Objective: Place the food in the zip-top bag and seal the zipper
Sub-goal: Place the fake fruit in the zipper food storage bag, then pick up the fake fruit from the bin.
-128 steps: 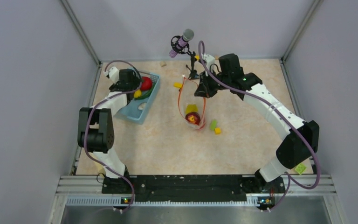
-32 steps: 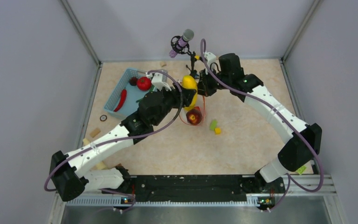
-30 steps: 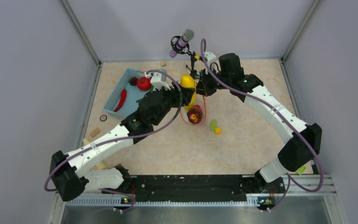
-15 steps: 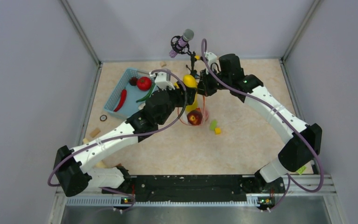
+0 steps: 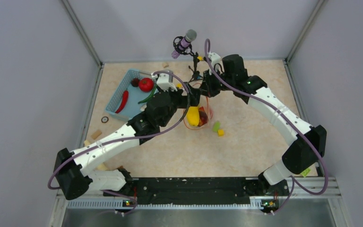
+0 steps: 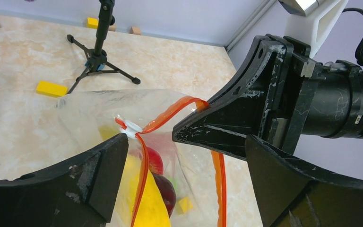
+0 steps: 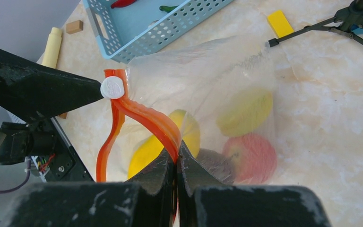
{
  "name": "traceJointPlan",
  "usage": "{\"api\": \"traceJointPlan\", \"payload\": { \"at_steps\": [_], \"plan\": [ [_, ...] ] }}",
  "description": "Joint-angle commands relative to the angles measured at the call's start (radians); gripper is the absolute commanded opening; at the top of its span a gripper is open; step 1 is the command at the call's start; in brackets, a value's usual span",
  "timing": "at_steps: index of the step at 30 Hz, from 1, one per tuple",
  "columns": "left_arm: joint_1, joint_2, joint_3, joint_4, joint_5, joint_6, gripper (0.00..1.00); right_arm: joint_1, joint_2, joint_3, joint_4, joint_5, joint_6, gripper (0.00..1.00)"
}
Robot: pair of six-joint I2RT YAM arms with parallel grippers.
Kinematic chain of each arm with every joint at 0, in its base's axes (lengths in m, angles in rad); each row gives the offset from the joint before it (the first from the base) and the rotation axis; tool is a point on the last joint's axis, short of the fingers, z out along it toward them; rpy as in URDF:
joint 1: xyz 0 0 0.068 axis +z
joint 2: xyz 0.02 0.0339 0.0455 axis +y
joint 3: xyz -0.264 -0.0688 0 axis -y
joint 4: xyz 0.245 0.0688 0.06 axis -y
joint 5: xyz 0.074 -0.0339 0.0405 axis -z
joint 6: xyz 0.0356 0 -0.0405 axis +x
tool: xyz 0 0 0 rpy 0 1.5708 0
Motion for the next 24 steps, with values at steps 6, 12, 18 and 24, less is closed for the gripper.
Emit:
{"api": "traceJointPlan", "payload": {
  "at_steps": [6,12,18,24],
  "plan": [
    [-0.003,-0.019,0.064,0.032,-0.264,0.128,0.98,-0.005,-0.035,0.009,0.045,-0.004,0.004,0.0],
    [0.054,-0.041,0.023,0.135,-0.391,0.223,0.98,-0.005,-0.038,0.007,0.045,-0.009,0.002,0.0],
    [0.373,0.036,0.09,0.001,-0.111,0.094,0.98,-0.004,-0.035,0.01,0.045,-0.014,-0.002,0.0],
    [0.551,0.179,0.146,-0.022,-0.015,0.115,0.98,-0.005,-0.027,0.012,0.046,-0.006,-0.011,0.0]
  ]
}}
